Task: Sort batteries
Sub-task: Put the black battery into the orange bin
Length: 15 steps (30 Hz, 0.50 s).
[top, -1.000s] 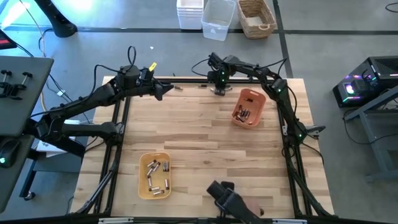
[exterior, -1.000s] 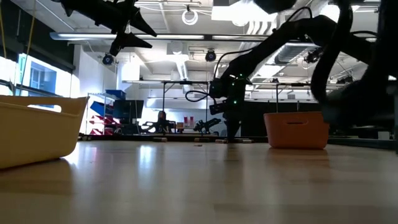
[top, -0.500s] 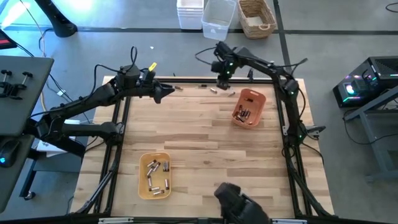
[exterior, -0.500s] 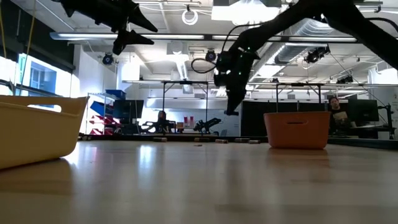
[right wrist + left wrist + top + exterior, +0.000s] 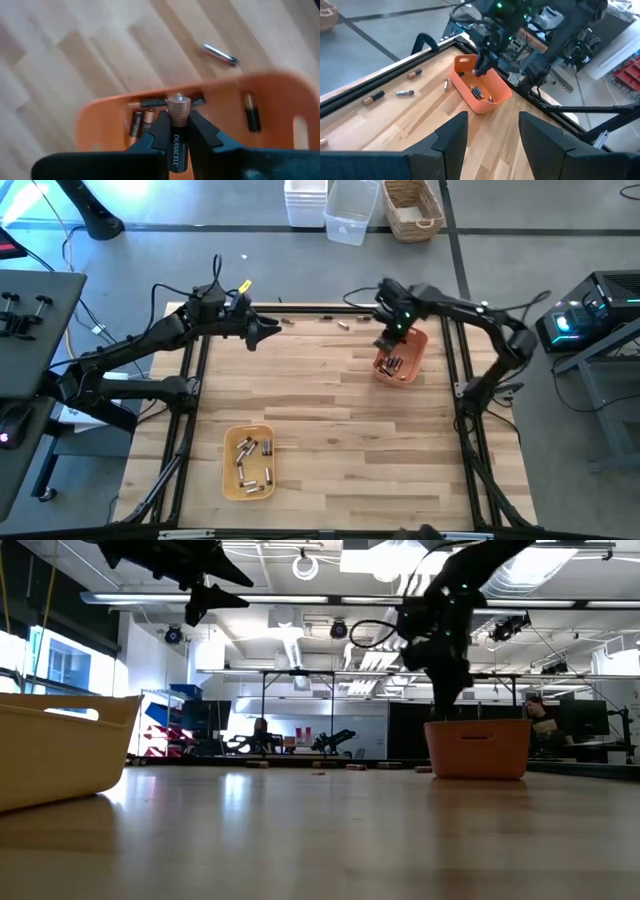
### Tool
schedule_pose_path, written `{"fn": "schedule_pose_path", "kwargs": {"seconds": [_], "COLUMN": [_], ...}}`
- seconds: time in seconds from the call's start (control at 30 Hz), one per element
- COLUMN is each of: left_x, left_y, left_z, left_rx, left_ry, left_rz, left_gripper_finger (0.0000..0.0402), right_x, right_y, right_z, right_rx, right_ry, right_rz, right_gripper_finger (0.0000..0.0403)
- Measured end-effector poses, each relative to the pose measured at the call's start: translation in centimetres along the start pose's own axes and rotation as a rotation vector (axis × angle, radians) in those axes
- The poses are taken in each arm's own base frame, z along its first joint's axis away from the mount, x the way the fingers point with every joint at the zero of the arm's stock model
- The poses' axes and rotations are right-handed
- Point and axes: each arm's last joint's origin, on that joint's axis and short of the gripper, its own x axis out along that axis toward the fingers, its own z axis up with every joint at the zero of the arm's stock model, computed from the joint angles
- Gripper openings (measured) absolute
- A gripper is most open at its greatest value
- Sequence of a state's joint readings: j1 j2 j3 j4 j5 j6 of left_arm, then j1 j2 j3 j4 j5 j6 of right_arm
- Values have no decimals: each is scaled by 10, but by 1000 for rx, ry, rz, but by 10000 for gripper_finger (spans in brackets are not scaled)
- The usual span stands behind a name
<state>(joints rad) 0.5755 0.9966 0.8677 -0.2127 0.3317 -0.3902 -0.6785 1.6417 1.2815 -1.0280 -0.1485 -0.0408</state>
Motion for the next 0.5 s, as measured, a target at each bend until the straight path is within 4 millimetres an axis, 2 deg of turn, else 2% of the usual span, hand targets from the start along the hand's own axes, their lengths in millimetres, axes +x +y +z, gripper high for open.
{"fn": "schedule_pose_path", "kwargs": {"seconds": [0.1, 0.2, 0.3, 0.4, 0.5], "left_x": [0, 0, 0, 0, 0], "left_y": [0, 0, 0, 0, 0], "left_z": [0, 0, 0, 0, 0], "left_rx": [8, 4, -1, -19, -25], "left_ry": [0, 0, 0, 0, 0], "left_rz": [0, 0, 0, 1, 1], "left_gripper_finger": [170, 170, 170, 170, 170], "right_x": [4, 19, 22, 26, 21], "right_y": [-1, -5, -6, -6, -7], "right_z": [-14, -27, -32, -37, -33], "right_rx": [83, 132, 167, 174, 154], "right_ry": [-64, -7, 20, 63, 36], "right_rz": [-21, -96, -106, -128, -154], "right_gripper_finger": [22, 22, 33, 85, 152]}}
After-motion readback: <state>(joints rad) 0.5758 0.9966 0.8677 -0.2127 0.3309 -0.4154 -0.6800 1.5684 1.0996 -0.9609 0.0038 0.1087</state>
